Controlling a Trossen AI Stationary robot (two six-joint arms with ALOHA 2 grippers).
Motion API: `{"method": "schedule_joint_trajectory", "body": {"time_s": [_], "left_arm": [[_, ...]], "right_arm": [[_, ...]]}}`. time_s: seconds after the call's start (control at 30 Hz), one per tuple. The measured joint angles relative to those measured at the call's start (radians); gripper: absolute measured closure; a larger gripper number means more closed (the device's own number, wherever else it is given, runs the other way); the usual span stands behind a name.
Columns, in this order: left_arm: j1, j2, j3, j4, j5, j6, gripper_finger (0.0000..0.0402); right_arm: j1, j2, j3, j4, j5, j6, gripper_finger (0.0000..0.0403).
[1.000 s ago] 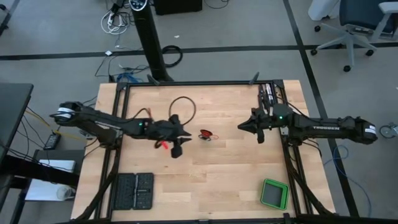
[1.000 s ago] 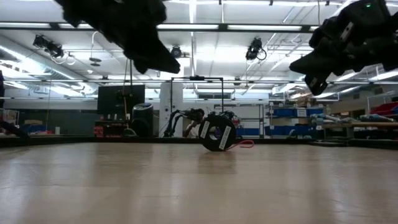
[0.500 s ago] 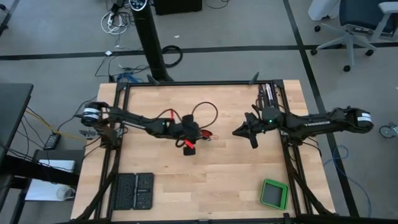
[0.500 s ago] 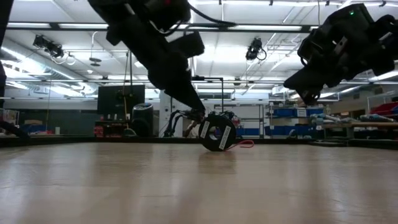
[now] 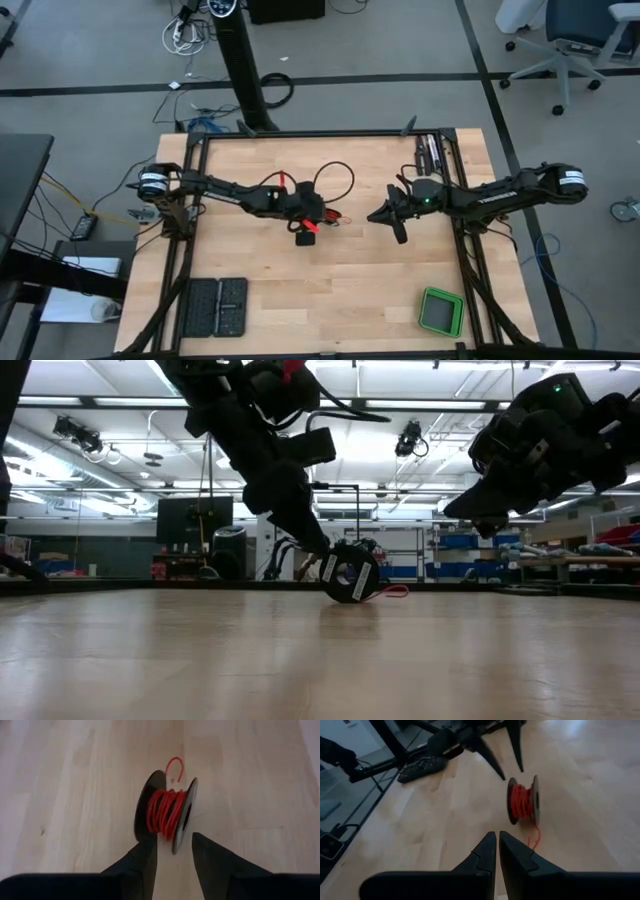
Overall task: Coil cords
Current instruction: Uncoil the red wire cable from the black spool
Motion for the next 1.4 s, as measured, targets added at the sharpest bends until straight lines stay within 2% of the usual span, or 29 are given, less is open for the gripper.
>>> {"method": "schedule_joint_trajectory", "body": {"time_s": [0.13,0.37,0.53,0.77,1.07,1.17,1.33,1.4], "left_arm": [[-0.002,0.016,0.001,0.012,0.007,0.031,0.0275],[-0.001,0.057,-0.001,0.041,0.006,0.037,0.0275],[-0.002,0.062,-0.001,0.054,0.005,0.037,0.0275],[-0.002,0.062,-0.001,0.072,0.002,0.030,0.0275],[-0.002,0.070,-0.001,0.080,-0.040,0.032,0.0277],[-0.002,0.084,-0.001,0.099,-0.047,0.029,0.0298],[-0.002,0.107,-0.001,0.150,-0.011,0.007,0.0385],[-0.002,0.110,-0.001,0.155,-0.009,-0.002,0.0392]], "right_arm": [[0.000,0.065,0.018,0.008,0.005,-0.009,0.0378],[0.000,0.197,0.126,-0.031,0.009,-0.078,0.0378],[0.000,0.289,0.162,-0.033,0.070,-0.083,0.0378],[0.000,0.417,0.163,0.077,0.072,-0.088,0.0378],[0.002,0.474,0.198,0.105,0.064,-0.073,0.0378],[0.005,0.472,0.214,0.105,0.061,-0.072,0.0378],[0.027,0.472,0.224,0.099,0.048,-0.072,0.0378],[0.035,0.472,0.224,0.101,0.047,-0.073,0.0378]]}}
